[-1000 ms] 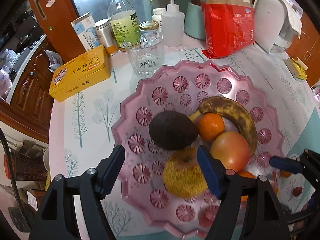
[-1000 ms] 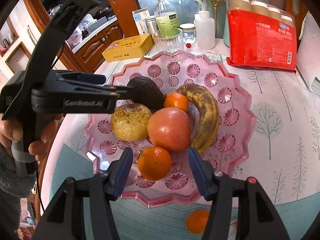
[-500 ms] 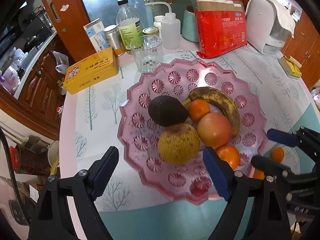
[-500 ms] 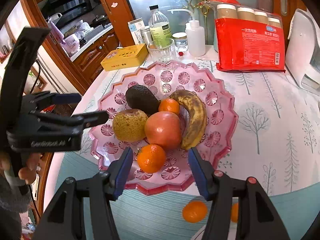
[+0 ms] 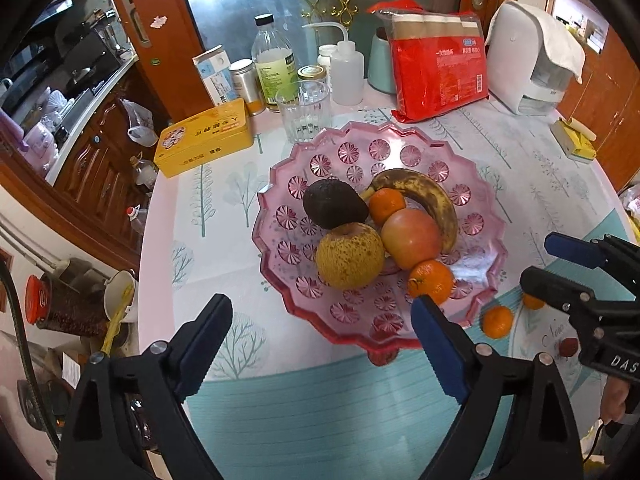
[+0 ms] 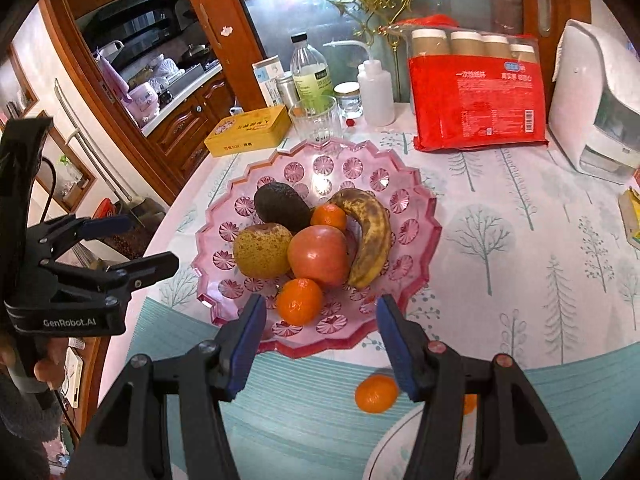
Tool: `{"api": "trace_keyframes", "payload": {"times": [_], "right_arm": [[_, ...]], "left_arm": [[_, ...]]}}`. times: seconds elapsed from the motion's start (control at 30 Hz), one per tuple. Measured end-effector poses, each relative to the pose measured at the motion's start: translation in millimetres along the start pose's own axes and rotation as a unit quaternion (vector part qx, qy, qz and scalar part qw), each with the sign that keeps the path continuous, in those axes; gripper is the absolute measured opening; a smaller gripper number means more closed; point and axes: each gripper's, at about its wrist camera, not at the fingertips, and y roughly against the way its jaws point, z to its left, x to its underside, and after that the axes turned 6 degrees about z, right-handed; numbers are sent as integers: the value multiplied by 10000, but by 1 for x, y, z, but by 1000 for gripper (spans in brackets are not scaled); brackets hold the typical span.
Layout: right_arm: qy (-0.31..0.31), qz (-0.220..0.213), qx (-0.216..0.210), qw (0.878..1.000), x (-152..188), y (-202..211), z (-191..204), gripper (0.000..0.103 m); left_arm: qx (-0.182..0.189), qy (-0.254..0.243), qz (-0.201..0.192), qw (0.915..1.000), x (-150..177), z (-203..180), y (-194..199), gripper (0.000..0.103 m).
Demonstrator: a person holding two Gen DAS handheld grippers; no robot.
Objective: Organize fruits
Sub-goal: 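Open both tools to release the fruit and withdraw from the bowl, then grasp a mandarin with the left tool while the right tool grasps another mandarin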
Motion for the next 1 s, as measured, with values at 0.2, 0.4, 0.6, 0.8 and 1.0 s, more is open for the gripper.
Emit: {"api": "trace_keyframes", "payload": {"times": [0.2, 0.4, 0.6, 0.8, 1.0], "right_arm": [[6, -185, 0, 9998, 12, 35, -6, 58], [-11, -311, 122, 9994, 31, 66, -23, 59], [-230, -347, 288, 9987, 57, 89, -52, 59], [-462, -290, 426, 9976, 84, 101, -82, 59], [-560, -206, 542, 9967, 115, 104, -104, 59]], "left_arm": [[46, 55, -128, 9999, 14, -13, 24, 90], [189, 72, -220, 9996, 31, -36, 42, 90], [439, 56, -274, 9986, 53, -69, 54, 91], [552, 53, -388, 9977, 77, -104, 60, 91], [824, 169, -321, 9959, 109, -136, 49, 91]]}}
